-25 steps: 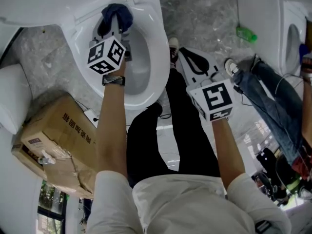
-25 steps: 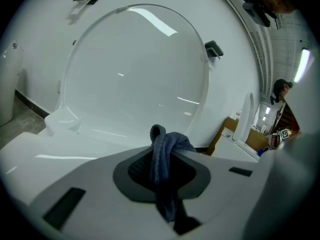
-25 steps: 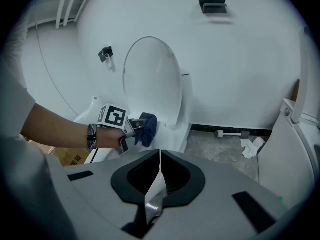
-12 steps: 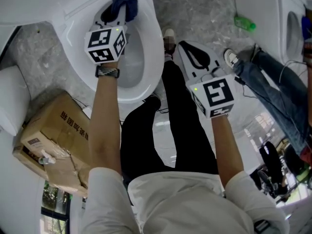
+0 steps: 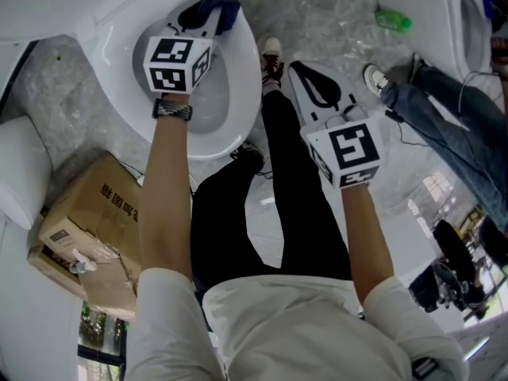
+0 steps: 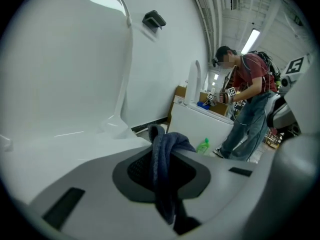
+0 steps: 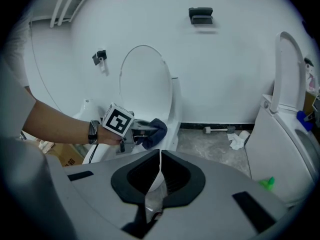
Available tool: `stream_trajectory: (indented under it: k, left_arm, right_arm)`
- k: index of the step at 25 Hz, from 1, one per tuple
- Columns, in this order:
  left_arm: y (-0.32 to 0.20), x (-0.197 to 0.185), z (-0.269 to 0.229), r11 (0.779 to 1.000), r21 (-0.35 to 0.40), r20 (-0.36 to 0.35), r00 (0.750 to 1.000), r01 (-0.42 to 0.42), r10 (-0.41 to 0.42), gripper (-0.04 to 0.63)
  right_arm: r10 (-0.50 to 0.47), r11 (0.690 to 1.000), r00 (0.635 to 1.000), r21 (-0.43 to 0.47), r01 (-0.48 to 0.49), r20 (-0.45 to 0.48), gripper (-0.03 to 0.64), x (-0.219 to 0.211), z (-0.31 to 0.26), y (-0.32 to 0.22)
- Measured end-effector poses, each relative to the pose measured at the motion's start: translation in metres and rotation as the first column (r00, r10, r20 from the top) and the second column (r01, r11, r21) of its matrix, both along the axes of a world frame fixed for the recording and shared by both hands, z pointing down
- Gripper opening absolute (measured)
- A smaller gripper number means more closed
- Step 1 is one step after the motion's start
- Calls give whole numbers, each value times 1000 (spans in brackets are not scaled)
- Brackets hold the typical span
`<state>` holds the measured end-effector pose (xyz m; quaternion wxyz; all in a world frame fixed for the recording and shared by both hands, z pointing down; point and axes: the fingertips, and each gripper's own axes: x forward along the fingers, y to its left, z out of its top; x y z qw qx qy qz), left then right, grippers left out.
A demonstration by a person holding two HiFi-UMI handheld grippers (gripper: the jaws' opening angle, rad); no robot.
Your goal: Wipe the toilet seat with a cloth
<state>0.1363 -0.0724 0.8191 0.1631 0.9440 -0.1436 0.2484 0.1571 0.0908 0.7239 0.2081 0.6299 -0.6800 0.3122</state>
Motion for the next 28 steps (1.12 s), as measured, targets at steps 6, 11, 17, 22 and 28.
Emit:
stream_trajectory:
  k: [6,11,17,22,28]
  left_arm:
    - [38,2,1,987,-37,-5,988,-157,157,34]
    - [73,-3,4,973,-58,-16,974,-225,225,34]
    - [120,-15,9,940,-42,43,940,-337,339,35]
    - [158,-28,10,917,-36,56,916,-396,398,34]
    - [200,-49,18,880,-41,105,874,-473,474,34]
  right_arm:
    - [32,999,999,-14,-32,-8,32,-8,-3,21]
    - [55,999,998,-1,-55,-13,32,-18,-4,32]
    - [80,997,996,14,-79,-26,32,-22,-9,46]
    - [94,996,994,5,-94,-46,32,-24,-17,64]
    - [118,993,993,-5,-118,-28,32,-31,-22,73]
